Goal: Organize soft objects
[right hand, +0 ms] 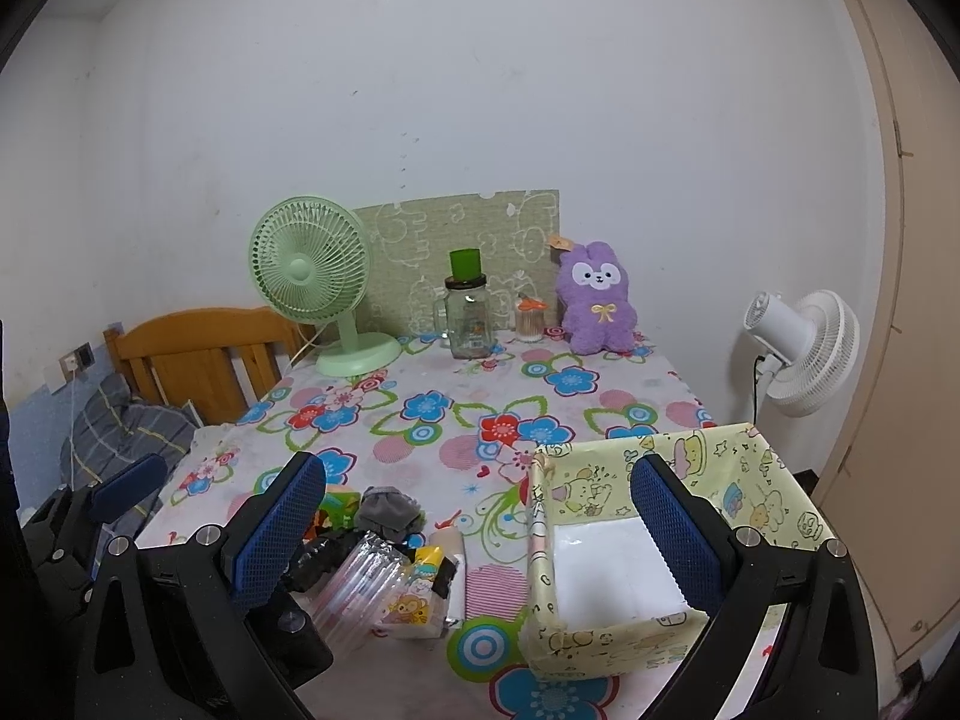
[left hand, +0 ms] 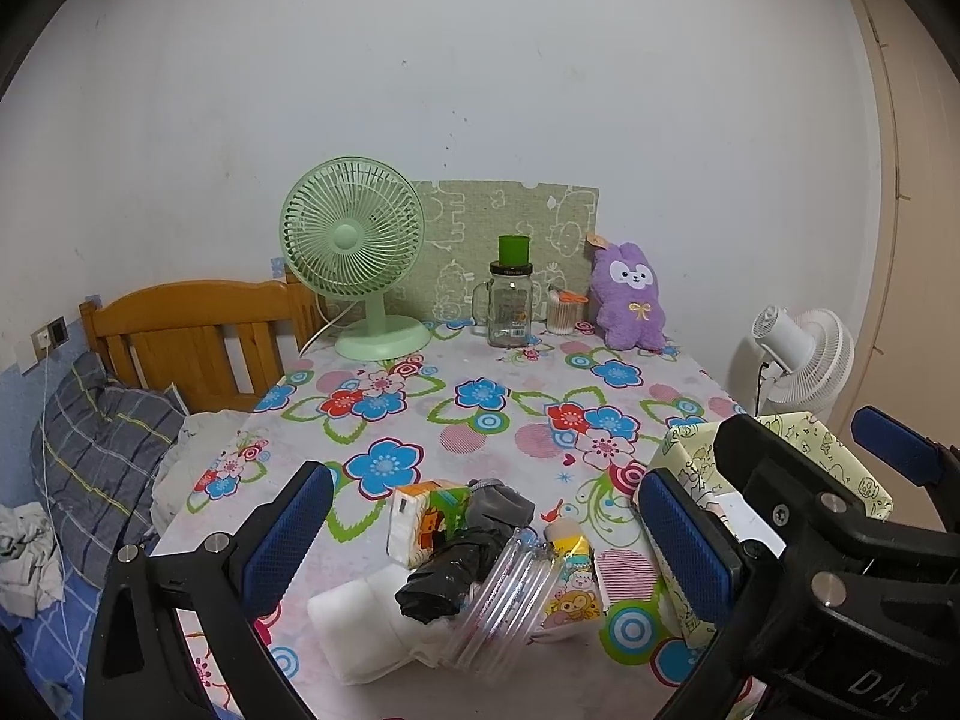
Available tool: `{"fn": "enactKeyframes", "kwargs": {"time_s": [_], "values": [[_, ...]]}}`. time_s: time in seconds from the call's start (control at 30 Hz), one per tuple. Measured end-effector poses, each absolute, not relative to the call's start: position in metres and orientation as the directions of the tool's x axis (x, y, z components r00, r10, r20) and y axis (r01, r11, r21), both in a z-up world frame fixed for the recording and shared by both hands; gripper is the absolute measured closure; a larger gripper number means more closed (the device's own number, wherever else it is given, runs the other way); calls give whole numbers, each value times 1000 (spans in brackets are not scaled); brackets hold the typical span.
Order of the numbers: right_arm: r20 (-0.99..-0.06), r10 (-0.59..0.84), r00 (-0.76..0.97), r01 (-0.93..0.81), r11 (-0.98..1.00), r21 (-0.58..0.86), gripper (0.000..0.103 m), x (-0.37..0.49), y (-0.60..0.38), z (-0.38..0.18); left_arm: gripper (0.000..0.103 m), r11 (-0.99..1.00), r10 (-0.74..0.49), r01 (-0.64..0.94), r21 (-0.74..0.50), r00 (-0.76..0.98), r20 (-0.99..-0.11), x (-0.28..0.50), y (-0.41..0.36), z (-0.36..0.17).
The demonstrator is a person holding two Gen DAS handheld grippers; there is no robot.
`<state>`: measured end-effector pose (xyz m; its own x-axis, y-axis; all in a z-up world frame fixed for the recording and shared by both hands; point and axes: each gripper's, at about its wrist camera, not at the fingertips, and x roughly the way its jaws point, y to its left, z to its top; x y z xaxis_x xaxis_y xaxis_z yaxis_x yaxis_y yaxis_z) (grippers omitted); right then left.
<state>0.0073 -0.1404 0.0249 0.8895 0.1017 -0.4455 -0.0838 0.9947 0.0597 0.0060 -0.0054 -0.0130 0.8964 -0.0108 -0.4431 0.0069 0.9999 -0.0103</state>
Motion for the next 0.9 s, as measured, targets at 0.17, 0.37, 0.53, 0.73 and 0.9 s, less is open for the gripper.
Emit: {"fn": "enactKeyframes", "kwargs": {"time_s": [0.17,0.37,0.53,0.73,0.9], "values": [[-446,103,889,-85,995,59,0,6,-140,25,0,1000,-13,8,-11,896,-445,6,-6,-13],[-448,100,888,-82,995,59,0,8,-140,25,0,1000,-13,8,-12,894,-448,7,-8,-13],[-447,100,889,-83,995,59,0,7,-140,24,0,1000,-12,7,-12,894,-447,7,-7,-13],[-448,102,888,-84,995,61,0,7,-140,24,0,1000,-14,9,-13,893,-449,8,-8,-13],[-447,102,889,-83,995,60,0,8,-140,25,0,1000,-14,9,-14,893,-449,8,-8,-13]]}}
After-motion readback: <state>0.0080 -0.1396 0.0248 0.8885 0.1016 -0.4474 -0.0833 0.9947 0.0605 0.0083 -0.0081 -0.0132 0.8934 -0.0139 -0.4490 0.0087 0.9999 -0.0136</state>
